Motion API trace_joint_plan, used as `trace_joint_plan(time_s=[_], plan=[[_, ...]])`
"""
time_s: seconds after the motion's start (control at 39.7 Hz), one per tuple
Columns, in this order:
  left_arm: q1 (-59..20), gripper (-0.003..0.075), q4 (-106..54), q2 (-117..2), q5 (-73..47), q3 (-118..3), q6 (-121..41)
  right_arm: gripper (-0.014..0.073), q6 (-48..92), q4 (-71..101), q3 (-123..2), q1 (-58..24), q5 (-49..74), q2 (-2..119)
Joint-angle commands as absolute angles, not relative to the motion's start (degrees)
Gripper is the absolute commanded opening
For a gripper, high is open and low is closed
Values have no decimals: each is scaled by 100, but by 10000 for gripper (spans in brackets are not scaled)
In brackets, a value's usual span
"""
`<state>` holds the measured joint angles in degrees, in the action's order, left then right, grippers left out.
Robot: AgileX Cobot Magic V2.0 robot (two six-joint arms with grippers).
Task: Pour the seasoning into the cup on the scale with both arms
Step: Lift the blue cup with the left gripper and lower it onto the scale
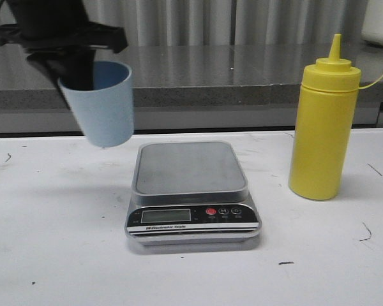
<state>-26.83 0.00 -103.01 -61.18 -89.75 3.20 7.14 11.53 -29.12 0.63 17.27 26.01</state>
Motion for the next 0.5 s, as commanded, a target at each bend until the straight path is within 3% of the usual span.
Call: trace_joint_plan(time_s=[0.0, 0.23, 0.48], plan=[[-2936, -20, -82, -10410, -6235, -9680, 343, 640, 715, 1184, -3121, 97, 1226, 2661], [-3363, -20, -93, -11285, -6601, -10823, 343, 640, 715, 1184, -3121, 97, 1226, 2661], [-3449, 0, -282, -11667, -6676, -11049, 338, 640, 715, 1184, -3121, 97, 1226, 2661]])
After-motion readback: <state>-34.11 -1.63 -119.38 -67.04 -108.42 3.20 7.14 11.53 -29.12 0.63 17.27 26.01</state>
